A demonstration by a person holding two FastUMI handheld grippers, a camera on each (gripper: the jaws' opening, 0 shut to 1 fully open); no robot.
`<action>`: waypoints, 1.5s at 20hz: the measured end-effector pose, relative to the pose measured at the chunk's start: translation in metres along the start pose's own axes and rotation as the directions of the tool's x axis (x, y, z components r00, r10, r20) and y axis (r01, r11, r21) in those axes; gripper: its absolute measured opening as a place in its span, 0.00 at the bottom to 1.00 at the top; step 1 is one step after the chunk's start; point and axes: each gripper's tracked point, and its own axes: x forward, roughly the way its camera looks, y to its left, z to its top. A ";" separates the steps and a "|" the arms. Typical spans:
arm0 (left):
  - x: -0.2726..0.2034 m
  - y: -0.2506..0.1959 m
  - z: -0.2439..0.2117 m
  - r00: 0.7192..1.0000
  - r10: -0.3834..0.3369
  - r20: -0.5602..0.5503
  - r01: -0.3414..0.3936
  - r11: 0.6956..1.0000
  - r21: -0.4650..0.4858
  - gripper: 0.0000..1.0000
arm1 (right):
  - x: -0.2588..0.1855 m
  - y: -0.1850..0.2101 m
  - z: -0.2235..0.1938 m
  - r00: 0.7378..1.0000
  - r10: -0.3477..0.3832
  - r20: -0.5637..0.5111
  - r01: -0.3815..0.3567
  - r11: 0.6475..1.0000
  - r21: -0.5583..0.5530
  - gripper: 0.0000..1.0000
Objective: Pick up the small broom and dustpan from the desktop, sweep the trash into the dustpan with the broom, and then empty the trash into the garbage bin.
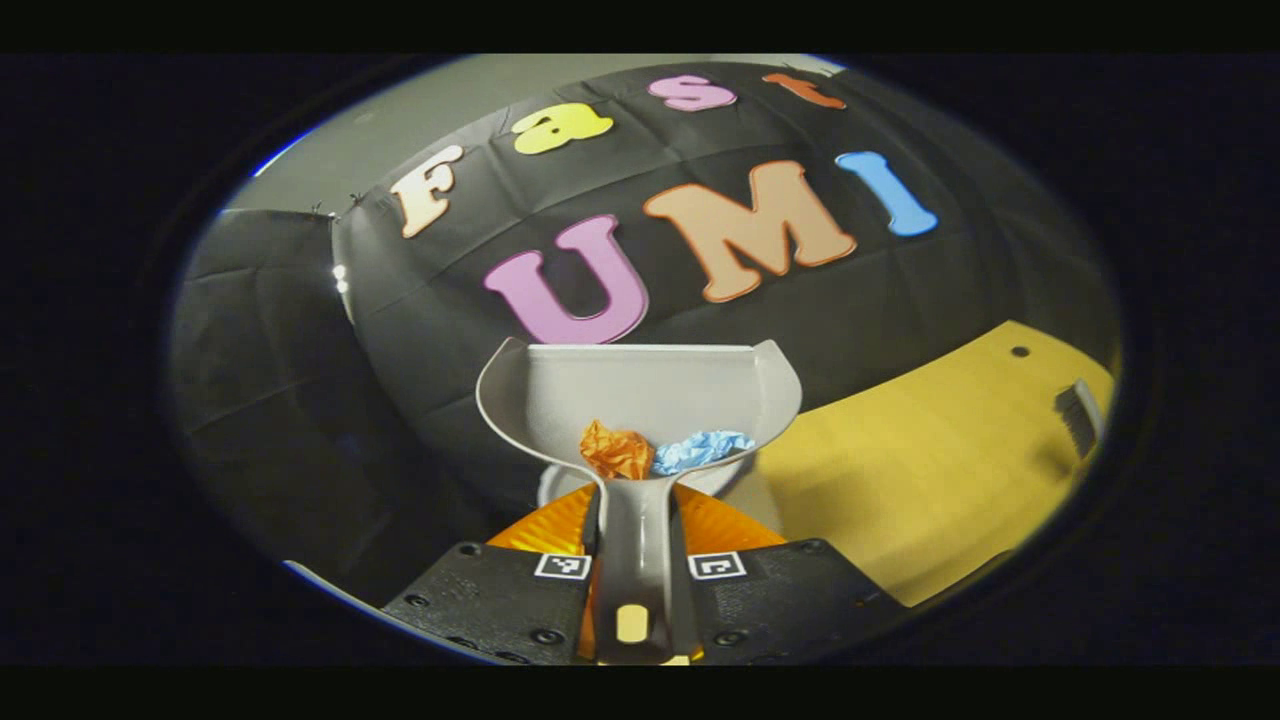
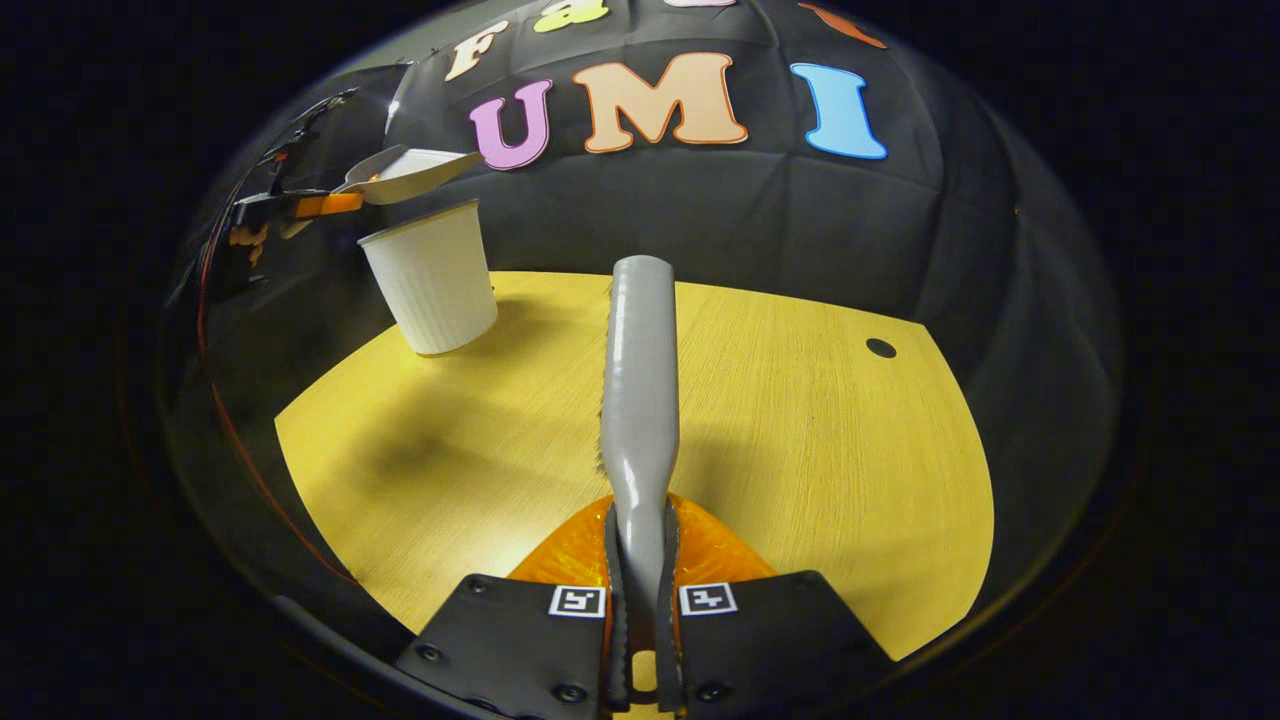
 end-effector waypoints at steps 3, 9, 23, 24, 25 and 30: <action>0.018 0.035 -0.023 0.997 0.061 -0.056 -0.054 0.990 0.130 0.20 | 0.000 0.000 -0.001 1.000 -0.001 -0.011 0.001 1.000 -0.003 0.12; 0.030 0.066 -0.048 0.983 0.158 -0.094 -0.077 0.818 0.570 0.21 | 0.002 -0.001 -0.006 0.999 -0.003 -0.036 0.002 0.999 -0.034 0.10; 0.016 0.041 -0.019 0.994 0.111 -0.002 -0.090 0.816 0.571 0.19 | 0.001 -0.002 -0.004 0.999 -0.031 -0.024 0.031 0.999 -0.030 0.13; 0.009 0.033 -0.014 0.997 0.082 -0.007 -0.070 0.888 0.454 0.18 | 0.001 -0.002 -0.003 0.999 -0.030 -0.016 0.030 0.999 -0.015 0.13; -0.001 0.026 -0.006 0.998 0.056 -0.008 -0.050 0.939 0.341 0.17 | 0.001 -0.002 -0.001 0.999 -0.032 -0.008 0.032 0.999 0.001 0.13; -0.041 -0.017 0.042 0.995 -0.068 0.076 0.063 0.996 0.069 0.20 | -0.003 0.005 0.011 0.998 -0.042 0.042 0.037 0.993 0.116 0.13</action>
